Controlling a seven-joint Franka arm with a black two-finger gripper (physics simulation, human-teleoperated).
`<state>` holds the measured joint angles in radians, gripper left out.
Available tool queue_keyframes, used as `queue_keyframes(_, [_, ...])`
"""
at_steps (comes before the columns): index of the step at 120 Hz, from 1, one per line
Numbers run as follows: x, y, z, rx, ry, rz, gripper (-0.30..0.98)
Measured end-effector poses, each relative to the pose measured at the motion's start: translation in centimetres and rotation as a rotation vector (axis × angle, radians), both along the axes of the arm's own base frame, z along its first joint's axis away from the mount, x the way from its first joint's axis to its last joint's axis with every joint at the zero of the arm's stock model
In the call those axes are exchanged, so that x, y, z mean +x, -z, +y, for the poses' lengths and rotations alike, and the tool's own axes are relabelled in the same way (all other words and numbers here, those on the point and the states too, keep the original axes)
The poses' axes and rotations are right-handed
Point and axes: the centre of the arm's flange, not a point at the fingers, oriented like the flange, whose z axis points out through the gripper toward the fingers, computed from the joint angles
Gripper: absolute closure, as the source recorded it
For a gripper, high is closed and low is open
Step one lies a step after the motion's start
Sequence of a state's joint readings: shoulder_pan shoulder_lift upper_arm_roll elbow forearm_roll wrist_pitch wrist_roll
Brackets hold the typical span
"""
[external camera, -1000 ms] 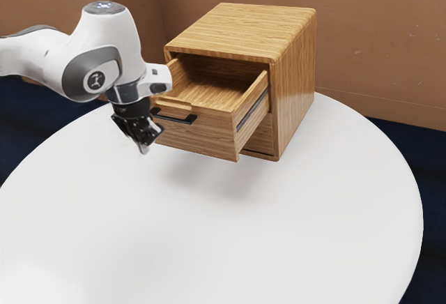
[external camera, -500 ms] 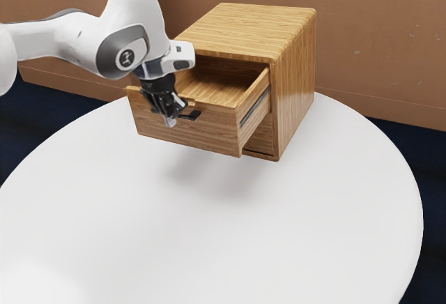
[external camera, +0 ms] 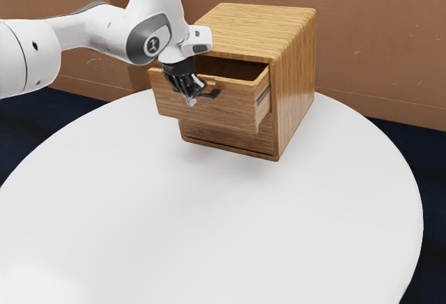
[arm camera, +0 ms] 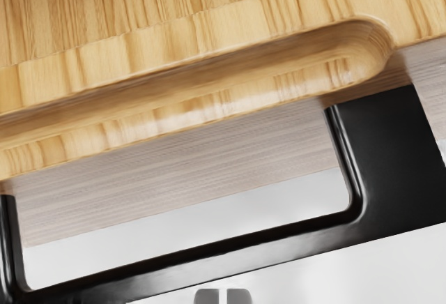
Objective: Push the drawer handle with one arm to close the drawer
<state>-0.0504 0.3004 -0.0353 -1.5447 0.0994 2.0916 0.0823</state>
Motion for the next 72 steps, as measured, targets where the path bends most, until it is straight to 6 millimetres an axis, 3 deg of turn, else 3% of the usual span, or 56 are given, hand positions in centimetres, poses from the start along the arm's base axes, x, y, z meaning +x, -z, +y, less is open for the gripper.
queue_keyframes(44, [4.9, -0.3, 0.1, -0.004, 0.027, -0.089, 0.78])
queue_keyframes(72, [6.8, -0.3, -0.1, -0.006, 0.047, -0.155, 0.78])
